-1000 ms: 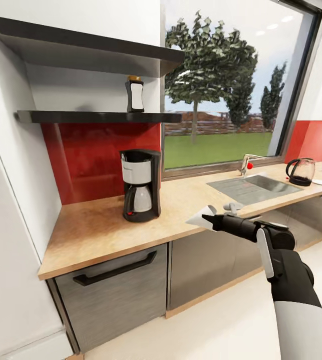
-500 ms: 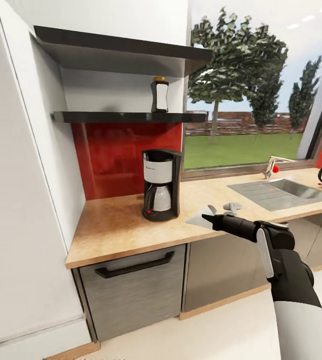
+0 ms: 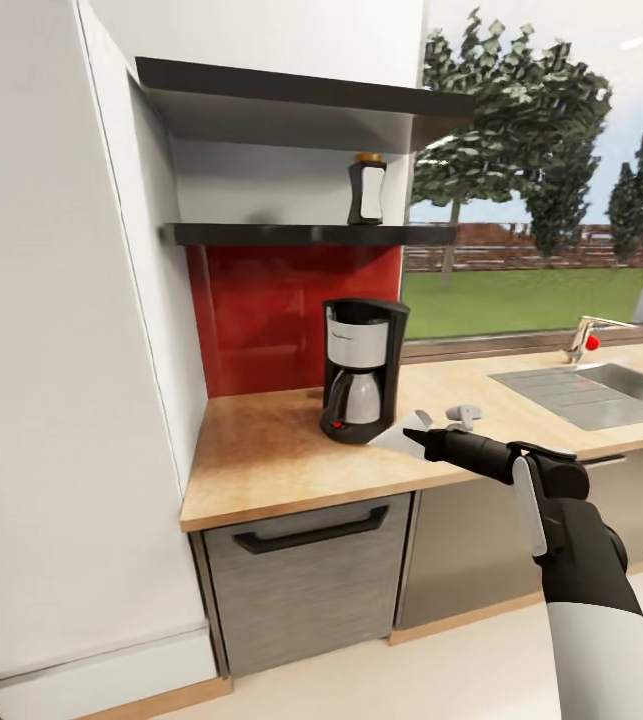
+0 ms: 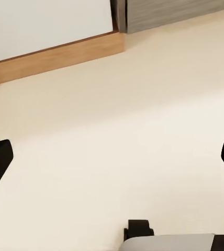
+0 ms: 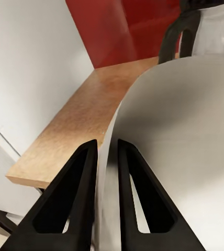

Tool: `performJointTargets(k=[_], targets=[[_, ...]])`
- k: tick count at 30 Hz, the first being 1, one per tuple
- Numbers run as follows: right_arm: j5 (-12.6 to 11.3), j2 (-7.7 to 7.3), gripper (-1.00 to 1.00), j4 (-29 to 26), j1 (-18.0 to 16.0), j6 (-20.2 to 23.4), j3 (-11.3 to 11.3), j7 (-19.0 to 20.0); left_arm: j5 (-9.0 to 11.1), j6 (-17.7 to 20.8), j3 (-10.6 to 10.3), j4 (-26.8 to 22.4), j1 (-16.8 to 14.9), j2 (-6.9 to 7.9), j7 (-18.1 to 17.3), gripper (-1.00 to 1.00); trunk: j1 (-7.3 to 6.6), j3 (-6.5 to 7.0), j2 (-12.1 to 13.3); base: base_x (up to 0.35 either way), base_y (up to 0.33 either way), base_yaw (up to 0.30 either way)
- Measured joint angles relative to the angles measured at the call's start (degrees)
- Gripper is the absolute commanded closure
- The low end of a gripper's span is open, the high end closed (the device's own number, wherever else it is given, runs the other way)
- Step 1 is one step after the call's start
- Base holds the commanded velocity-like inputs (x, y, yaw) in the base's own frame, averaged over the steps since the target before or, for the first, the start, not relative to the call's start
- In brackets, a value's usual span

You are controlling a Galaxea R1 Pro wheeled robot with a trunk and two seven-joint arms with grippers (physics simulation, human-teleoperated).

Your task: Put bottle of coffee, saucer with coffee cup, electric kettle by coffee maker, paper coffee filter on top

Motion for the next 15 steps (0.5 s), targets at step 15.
performJointTargets(k=[15], targets=[[-0.01, 0.01, 1.0, -0.12, -0.01, 0.12, 0.04, 0.09, 0.04, 0.0, -0.05, 0.02, -0.01, 0.0, 0.07, -1.0, 0.0, 0.0, -0.01, -0.002, 0.039, 0.001]])
